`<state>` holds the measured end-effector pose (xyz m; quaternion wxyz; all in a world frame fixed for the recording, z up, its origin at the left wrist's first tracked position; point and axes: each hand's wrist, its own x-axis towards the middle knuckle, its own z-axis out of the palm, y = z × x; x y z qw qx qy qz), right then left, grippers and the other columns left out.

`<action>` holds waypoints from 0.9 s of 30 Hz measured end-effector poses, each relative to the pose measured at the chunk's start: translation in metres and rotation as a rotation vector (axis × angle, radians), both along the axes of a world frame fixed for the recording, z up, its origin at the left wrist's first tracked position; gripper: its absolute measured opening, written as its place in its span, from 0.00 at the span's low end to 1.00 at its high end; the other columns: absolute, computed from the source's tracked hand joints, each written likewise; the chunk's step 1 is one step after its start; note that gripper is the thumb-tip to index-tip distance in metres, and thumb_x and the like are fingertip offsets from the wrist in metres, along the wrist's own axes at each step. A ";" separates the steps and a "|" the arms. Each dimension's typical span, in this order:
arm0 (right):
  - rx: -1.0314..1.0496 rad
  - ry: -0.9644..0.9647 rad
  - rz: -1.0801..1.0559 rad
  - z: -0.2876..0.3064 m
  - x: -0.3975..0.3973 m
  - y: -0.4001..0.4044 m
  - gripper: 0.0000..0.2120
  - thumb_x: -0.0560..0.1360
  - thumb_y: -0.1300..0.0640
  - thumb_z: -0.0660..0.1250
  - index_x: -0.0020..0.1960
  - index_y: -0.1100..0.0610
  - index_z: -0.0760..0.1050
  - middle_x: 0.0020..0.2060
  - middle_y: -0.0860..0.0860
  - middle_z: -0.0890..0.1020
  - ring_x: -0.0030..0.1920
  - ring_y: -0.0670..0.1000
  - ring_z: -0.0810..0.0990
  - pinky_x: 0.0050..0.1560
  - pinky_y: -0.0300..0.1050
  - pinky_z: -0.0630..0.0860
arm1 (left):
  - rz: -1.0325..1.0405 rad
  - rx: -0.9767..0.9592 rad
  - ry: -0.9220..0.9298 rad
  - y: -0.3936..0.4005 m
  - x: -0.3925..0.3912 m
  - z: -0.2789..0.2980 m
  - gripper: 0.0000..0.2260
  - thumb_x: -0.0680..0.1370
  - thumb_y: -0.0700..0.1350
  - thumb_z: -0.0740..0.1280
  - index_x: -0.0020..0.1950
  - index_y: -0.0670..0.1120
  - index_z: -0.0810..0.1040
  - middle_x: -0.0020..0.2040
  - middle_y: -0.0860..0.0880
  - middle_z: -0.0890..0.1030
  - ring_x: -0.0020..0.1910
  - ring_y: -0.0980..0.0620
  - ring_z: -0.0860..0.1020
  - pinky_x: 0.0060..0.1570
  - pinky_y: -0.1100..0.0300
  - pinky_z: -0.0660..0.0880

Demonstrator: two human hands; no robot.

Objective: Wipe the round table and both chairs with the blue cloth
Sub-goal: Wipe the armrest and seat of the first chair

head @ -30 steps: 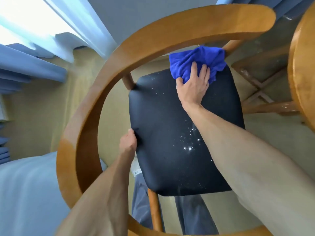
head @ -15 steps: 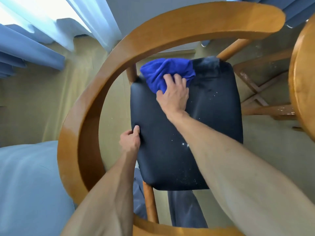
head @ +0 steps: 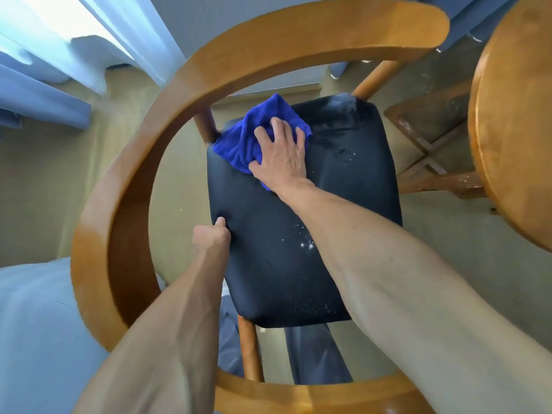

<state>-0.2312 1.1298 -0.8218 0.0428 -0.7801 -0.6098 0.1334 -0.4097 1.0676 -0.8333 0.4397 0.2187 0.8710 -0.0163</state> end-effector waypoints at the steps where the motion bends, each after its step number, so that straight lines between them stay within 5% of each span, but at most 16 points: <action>1: 0.003 0.008 0.007 0.000 0.006 -0.003 0.26 0.66 0.50 0.70 0.63 0.52 0.72 0.65 0.54 0.71 0.66 0.56 0.70 0.67 0.58 0.64 | 0.010 0.006 0.011 -0.002 0.003 0.001 0.13 0.78 0.48 0.66 0.46 0.37 0.73 0.49 0.37 0.79 0.49 0.37 0.79 0.50 0.49 0.76; 4: 0.068 0.066 -0.064 -0.005 0.023 -0.019 0.24 0.65 0.58 0.71 0.60 0.53 0.74 0.65 0.52 0.74 0.67 0.54 0.72 0.61 0.56 0.70 | 0.006 -0.005 0.065 -0.007 0.010 0.004 0.18 0.79 0.50 0.64 0.58 0.36 0.75 0.57 0.37 0.79 0.55 0.36 0.79 0.54 0.47 0.76; 7: 0.187 0.034 -0.237 -0.014 0.048 -0.041 0.21 0.64 0.62 0.71 0.57 0.53 0.76 0.62 0.50 0.77 0.66 0.53 0.74 0.53 0.54 0.75 | -0.046 -0.023 0.111 -0.009 0.014 0.005 0.19 0.80 0.52 0.62 0.60 0.36 0.76 0.56 0.38 0.80 0.54 0.36 0.79 0.53 0.48 0.77; 12: 0.157 -0.026 -0.628 -0.011 0.068 -0.057 0.25 0.64 0.62 0.71 0.60 0.51 0.74 0.62 0.47 0.76 0.66 0.50 0.73 0.60 0.54 0.68 | -0.076 0.028 0.230 -0.015 0.019 0.005 0.18 0.79 0.53 0.61 0.56 0.39 0.78 0.54 0.38 0.81 0.54 0.36 0.79 0.56 0.43 0.76; 17: 0.198 0.014 -0.696 -0.002 0.076 -0.057 0.36 0.64 0.64 0.71 0.72 0.50 0.70 0.59 0.50 0.77 0.62 0.53 0.75 0.59 0.53 0.71 | -0.325 0.152 0.304 -0.013 0.051 0.017 0.10 0.78 0.41 0.60 0.60 0.44 0.71 0.60 0.42 0.74 0.59 0.38 0.74 0.53 0.46 0.71; 22: 0.119 -0.010 -0.777 -0.005 0.121 -0.065 0.36 0.68 0.54 0.68 0.76 0.47 0.65 0.62 0.53 0.74 0.61 0.56 0.73 0.62 0.52 0.68 | -0.203 0.223 0.283 -0.018 0.058 0.014 0.12 0.77 0.41 0.57 0.59 0.43 0.72 0.59 0.41 0.74 0.58 0.38 0.74 0.51 0.49 0.69; 27: 0.143 0.142 -0.763 -0.008 0.134 -0.059 0.33 0.64 0.53 0.64 0.70 0.51 0.72 0.66 0.58 0.72 0.67 0.60 0.71 0.66 0.57 0.67 | -0.161 0.275 0.236 -0.033 0.053 0.016 0.21 0.81 0.47 0.53 0.75 0.53 0.65 0.64 0.41 0.75 0.64 0.40 0.72 0.60 0.47 0.68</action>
